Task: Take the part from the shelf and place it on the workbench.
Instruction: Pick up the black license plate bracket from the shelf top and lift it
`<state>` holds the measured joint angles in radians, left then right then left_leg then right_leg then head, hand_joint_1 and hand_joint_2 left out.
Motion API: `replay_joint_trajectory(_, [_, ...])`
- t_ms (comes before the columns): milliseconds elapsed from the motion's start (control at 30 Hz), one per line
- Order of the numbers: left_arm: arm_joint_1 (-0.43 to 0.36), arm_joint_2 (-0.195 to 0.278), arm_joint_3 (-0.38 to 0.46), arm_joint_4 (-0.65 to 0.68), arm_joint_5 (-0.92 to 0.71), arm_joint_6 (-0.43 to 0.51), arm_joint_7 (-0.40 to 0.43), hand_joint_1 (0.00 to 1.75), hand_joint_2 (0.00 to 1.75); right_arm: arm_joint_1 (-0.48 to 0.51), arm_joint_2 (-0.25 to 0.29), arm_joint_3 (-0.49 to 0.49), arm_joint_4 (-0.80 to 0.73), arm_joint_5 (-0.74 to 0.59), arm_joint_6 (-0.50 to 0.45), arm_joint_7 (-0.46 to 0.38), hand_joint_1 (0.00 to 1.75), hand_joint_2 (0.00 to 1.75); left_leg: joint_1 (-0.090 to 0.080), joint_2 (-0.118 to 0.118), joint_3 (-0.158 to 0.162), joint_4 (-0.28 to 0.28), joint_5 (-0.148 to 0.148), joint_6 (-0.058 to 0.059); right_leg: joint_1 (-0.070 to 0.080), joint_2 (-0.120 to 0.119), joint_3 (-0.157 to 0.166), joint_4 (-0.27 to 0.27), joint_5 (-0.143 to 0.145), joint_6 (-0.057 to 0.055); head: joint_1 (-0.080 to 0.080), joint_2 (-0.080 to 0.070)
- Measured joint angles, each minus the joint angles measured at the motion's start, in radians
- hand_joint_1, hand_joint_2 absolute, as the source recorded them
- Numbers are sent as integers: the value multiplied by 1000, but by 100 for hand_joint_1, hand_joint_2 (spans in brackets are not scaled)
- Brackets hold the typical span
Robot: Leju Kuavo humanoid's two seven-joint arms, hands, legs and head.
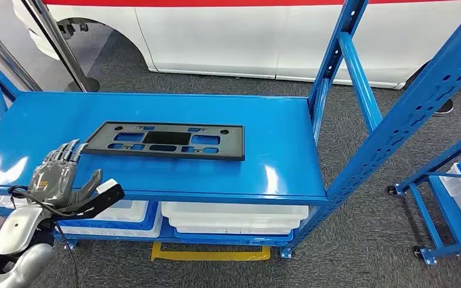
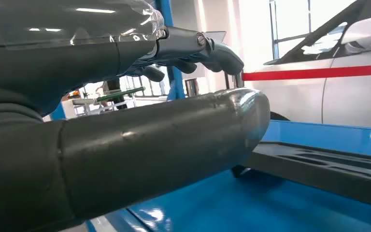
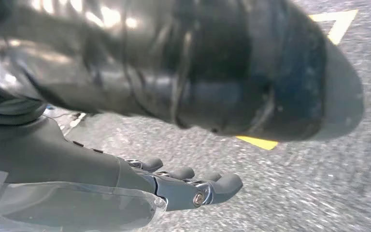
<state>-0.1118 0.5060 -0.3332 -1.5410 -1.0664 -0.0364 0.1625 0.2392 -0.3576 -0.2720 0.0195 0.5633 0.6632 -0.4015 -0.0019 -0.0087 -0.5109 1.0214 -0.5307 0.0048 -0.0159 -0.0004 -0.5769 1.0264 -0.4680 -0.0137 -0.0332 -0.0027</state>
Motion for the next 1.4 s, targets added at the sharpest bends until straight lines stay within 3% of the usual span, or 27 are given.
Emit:
replay_joint_trajectory(67, [-1, 0, -2, 0, -3, 0, 0, 0, 0, 1, 1, -3, 0, 2, 0, 0, 0, 0, 2, 1, -29, 61, -28, -4, 0, -1, 6, -2, -4, -5, 0, 0])
replay_joint_trajectory(133, [3, 0, -8, 0, -10, 0, 0, 0, 0, 3, 3, -8, 0, 7, -2, -2, 0, 0, 7, 3, -103, 196, -79, -13, 0, -2, 16, -4, -11, -11, 0, 0])
replay_joint_trajectory(167, [9, 0, -12, 0, -15, 0, 0, 0, 0, 5, 4, -10, 0, 9, -4, -3, 0, 0, 10, 3, -140, 253, -90, -16, 0, -1, 21, -4, -16, -11, 0, 0])
replay_joint_trajectory(200, [14, 0, -16, 0, -20, 1, 0, 0, 0, 7, 6, -13, 0, 11, -5, -5, 0, 0, 12, 3, -163, 276, -81, -18, 0, -1, 27, -3, -21, -10, 0, 0])
replay_joint_trajectory(233, [19, 0, -21, 0, -25, 2, 0, 0, 0, 9, 7, -17, 0, 12, -6, -6, 0, 0, 14, 3, -168, 263, -53, -20, -1, -1, 34, -3, -27, -9, 0, 0])
replay_joint_trajectory(267, [22, 0, -25, 0, -30, 4, 0, 0, 0, 11, 9, -20, 0, 14, -7, -8, 0, 0, 15, 4, -155, 214, -9, -19, -1, -1, 45, -3, -35, -6, 0, 0])
replay_joint_trajectory(333, [24, 0, -34, 0, -36, 7, -1, 0, 0, 13, 11, -24, 0, 18, -9, -10, 0, 0, 14, 9, -106, 86, 64, -14, -1, -1, 61, -2, -50, 4, 0, 0])
replay_joint_trajectory(367, [23, -1, -38, 0, -38, 8, -1, 0, 0, 13, 12, -27, 0, 20, -11, -10, 0, 0, 12, 11, -86, 40, 77, -8, 1, -1, 65, -2, -56, 10, 0, 0])
replay_joint_trajectory(467, [23, -2, -49, 1, -44, 9, -3, 0, 0, 13, 13, -33, 0, 27, -14, -10, 0, 0, 8, 8, -67, 5, 64, 12, 3, -2, 71, 1, -56, 27, 0, 0])
replay_joint_trajectory(533, [23, -3, -56, 1, -47, 9, -5, 0, 0, 13, 14, -37, 0, 31, -16, -10, 0, 0, 10, 6, -50, -5, 59, 26, 2, -2, 65, 32, -67, 35, 0, 0])
replay_joint_trajectory(567, [22, -4, -60, 1, -49, 9, -5, 0, 0, 13, 15, -40, 0, 32, -16, -10, 0, 0, 11, 6, -41, -9, 56, 34, 1, -1, 47, 70, -86, 37, 0, 0])
replay_joint_trajectory(633, [22, -6, -67, 1, -51, 9, -7, 0, 0, 13, 15, -45, 0, 35, -17, -10, 0, 0, 8, 7, -31, -11, 48, 43, 0, -1, -25, 187, -142, 40, 0, 0])
replay_joint_trajectory(667, [22, -8, -71, 2, -51, 8, -8, 0, 0, 13, 15, -47, 0, 38, -17, -10, 0, 0, 6, 6, -28, -11, 44, 46, 0, -1, -66, 243, -160, 41, 0, 0])
replay_joint_trajectory(700, [23, -10, -75, 3, -52, 8, -9, 0, 0, 13, 16, -50, 0, 40, -17, -10, 0, 0, 3, 5, -23, -11, 39, 47, 1, -1, -96, 275, -161, 41, 0, 0])
replay_joint_trajectory(733, [23, -12, -80, 4, -52, 7, -10, 0, 0, 14, 17, -52, 0, 43, -17, -10, 0, 0, 1, 4, -16, -11, 34, 47, 1, -1, -109, 272, -140, 39, 0, 0])
replay_joint_trajectory(767, [23, -13, -84, 5, -52, 5, -11, 0, 0, 14, 17, -53, 0, 46, -18, -10, 0, 0, -1, 3, -6, -11, 27, 46, 3, -1, -103, 232, -98, 35, 0, 0])
replay_joint_trajectory(833, [23, -17, -91, 7, -49, 1, -17, 0, 0, 15, 18, -57, 0, 52, -19, -10, 0, 0, -4, 3, 17, -12, 13, 43, 10, 0, -64, 109, -9, 21, 0, 0])
replay_joint_trajectory(900, [22, -22, -98, 11, -45, -5, -24, 0, 0, 16, 18, -60, 1, 57, -20, -11, 0, 0, -6, 2, 27, -14, 2, 35, 19, 1, -44, 33, 22, 6, 1, 0])
replay_joint_trajectory(1033, [19, -30, -113, 19, -40, -7, -31, 0, 0, 21, 19, -68, 1, 66, -22, -10, 0, 0, -6, 2, 34, -11, -9, 33, 21, 6, -36, 15, 27, 11, 1, 0])
replay_joint_trajectory(1200, [14, -35, -122, 26, -43, -7, -33, 0, 0, 18, 23, -73, 1, 70, -21, -10, 0, 0, -5, 3, 43, -28, -14, 29, 23, 7, -35, 15, 18, 2, 1, 0])
replay_joint_trajectory(1400, [-7, -35, -142, 49, -58, -13, -37, 0, 0, 14, 23, -80, 1, 93, -21, -10, 0, 0, -5, 3, 43, -33, -15, 26, 23, 7, -33, 16, 16, 0, 1, 0])
